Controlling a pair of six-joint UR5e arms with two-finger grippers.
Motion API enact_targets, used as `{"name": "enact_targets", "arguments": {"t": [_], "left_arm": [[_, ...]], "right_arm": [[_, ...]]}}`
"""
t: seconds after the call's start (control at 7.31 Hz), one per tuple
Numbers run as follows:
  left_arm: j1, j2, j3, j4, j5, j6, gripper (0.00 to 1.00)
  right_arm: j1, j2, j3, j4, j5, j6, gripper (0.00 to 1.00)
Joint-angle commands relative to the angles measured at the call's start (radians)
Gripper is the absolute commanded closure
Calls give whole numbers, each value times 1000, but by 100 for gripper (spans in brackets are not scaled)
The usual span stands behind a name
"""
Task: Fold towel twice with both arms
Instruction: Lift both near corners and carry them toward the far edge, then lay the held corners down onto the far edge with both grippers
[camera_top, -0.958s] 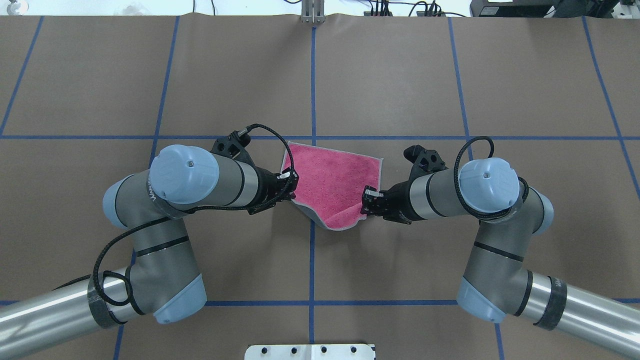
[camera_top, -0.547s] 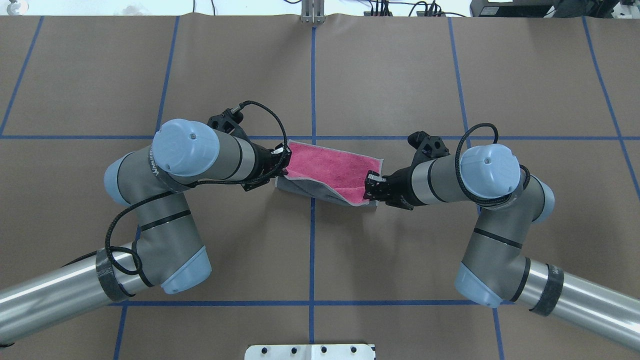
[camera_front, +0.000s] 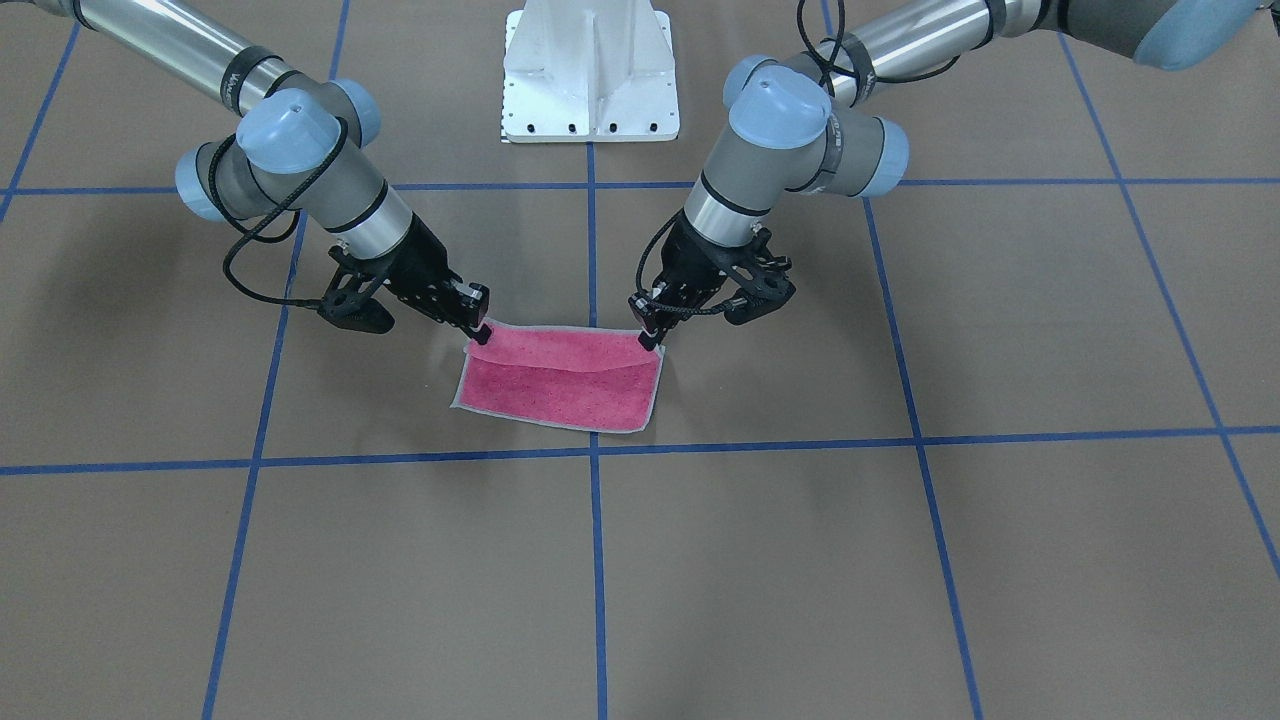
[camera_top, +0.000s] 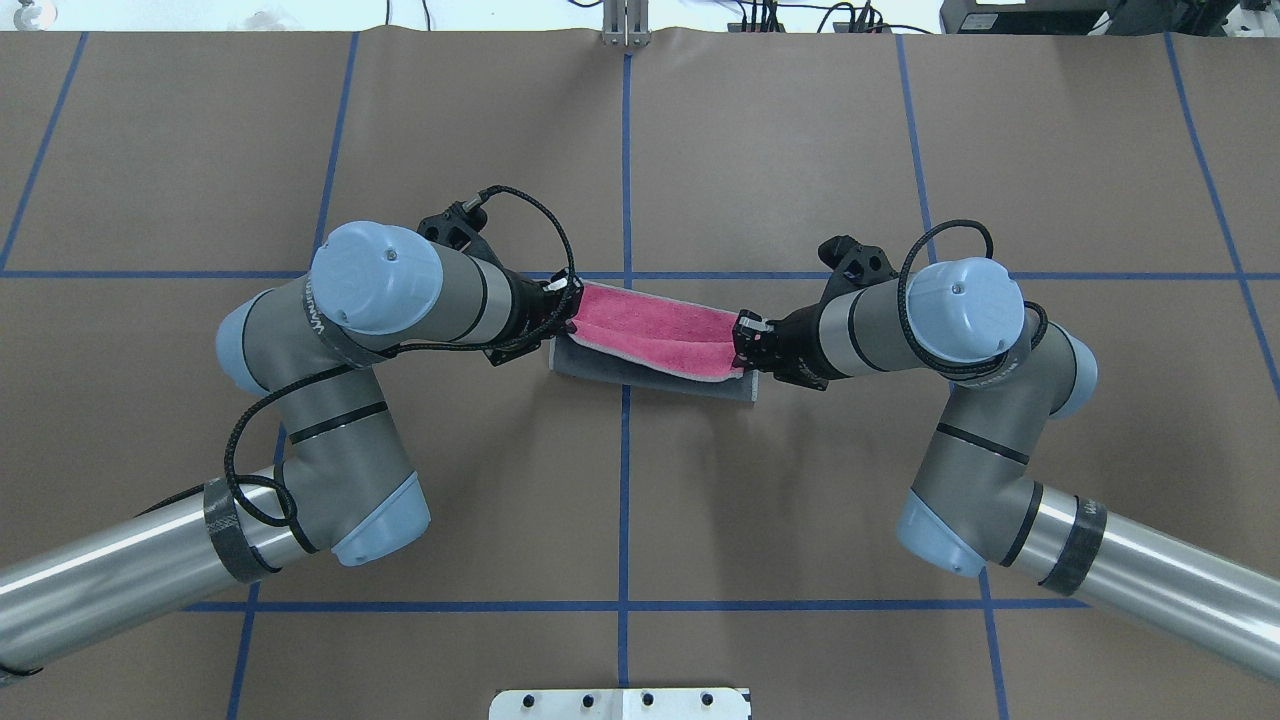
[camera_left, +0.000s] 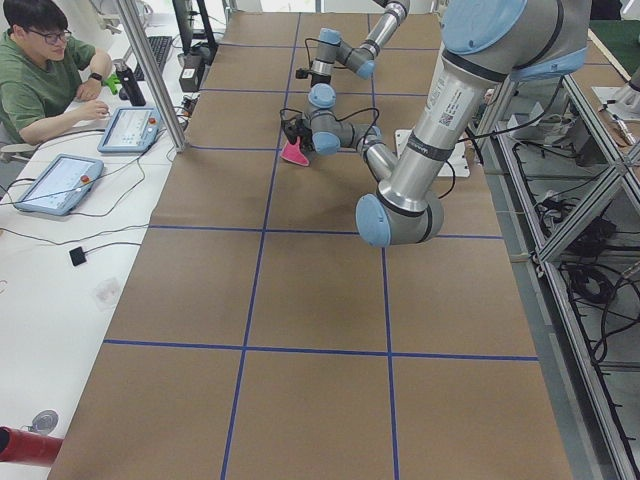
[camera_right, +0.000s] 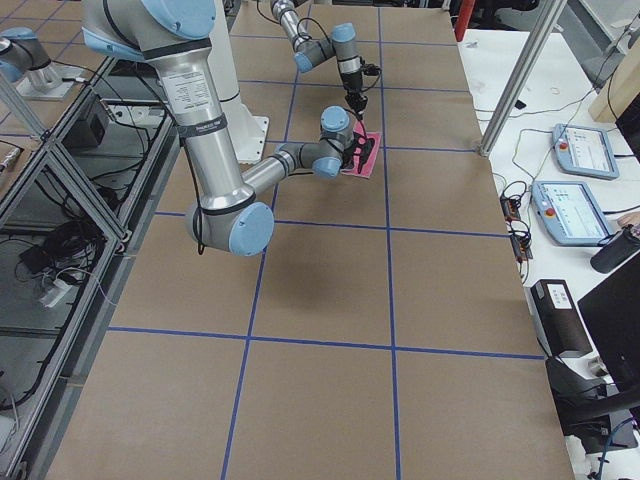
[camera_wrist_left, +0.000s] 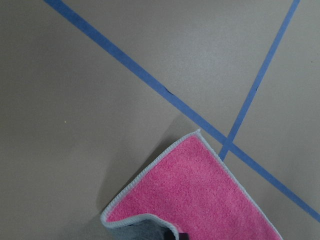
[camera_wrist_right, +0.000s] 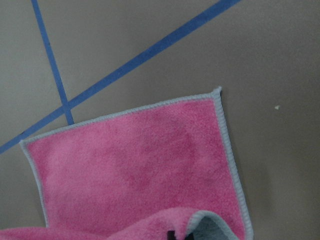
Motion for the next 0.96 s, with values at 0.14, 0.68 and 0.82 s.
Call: {"name": "enact_targets", "arguments": {"t": [0.14, 0.68, 0.82], "left_arm": [[-15, -1, 19, -11, 1, 0, 100], [-13, -48, 75, -12, 1, 0, 100], [-15, -63, 92, -14, 1, 0, 100]], "right_arm": [[16, 20, -8, 0, 2, 5, 100], [14, 33, -11, 0, 0, 26, 100], [14, 31, -18, 0, 0, 26, 100]]}}
